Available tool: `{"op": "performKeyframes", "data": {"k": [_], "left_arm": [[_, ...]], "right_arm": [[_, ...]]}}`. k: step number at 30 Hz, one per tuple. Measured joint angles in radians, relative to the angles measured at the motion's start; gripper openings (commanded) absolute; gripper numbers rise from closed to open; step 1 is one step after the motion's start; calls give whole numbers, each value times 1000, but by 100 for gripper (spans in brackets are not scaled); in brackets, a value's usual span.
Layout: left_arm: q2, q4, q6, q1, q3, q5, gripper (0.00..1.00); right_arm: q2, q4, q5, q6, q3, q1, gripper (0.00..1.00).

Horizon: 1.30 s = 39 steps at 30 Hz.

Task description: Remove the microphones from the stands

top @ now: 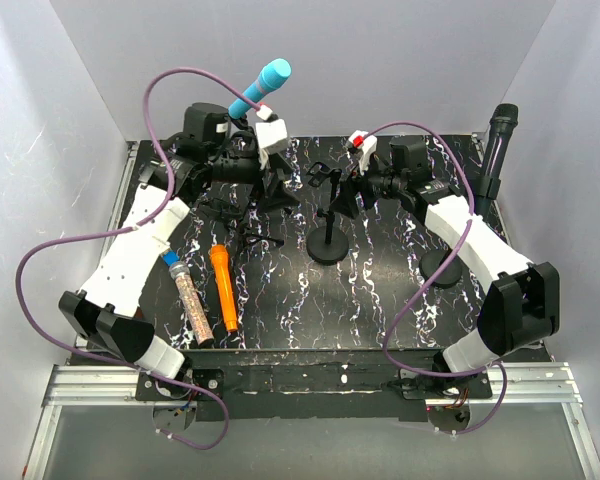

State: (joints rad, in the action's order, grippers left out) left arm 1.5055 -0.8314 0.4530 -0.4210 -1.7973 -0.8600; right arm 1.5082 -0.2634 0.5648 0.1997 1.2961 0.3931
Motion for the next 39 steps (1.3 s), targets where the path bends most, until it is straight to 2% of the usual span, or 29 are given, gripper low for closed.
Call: {"op": "performKeyframes", "data": {"k": [6, 12, 14, 16, 22, 25, 29, 34, 39], "left_arm": [[17, -44, 102, -37, 39, 77, 70], [-19, -21, 145, -37, 129, 111, 69], [-35, -13, 158, -40, 174, 110, 67], [-46, -2, 177, -46, 222, 111, 64], [-40, 73, 236, -105, 360, 123, 59], [-22, 159, 203, -123, 422, 128, 54], [71, 255, 143, -127, 409, 127, 50], [208, 343, 54, -126, 393, 108, 52], [277, 410, -59, -127, 398, 63, 52]], "right_arm": [[52, 48, 35, 0, 13, 0, 58], [87, 65, 113, 2, 32, 0, 25], [100, 68, 135, 19, 33, -1, 17], [105, 81, 147, 52, 32, -10, 3], [39, 123, 290, 114, -68, -89, 1], [-47, 122, 348, 172, -158, -119, 1], [-120, 71, 394, 254, -224, -116, 1], [-193, 48, 417, 386, -285, -112, 1], [-222, 27, 435, 454, -308, -114, 1]]}}
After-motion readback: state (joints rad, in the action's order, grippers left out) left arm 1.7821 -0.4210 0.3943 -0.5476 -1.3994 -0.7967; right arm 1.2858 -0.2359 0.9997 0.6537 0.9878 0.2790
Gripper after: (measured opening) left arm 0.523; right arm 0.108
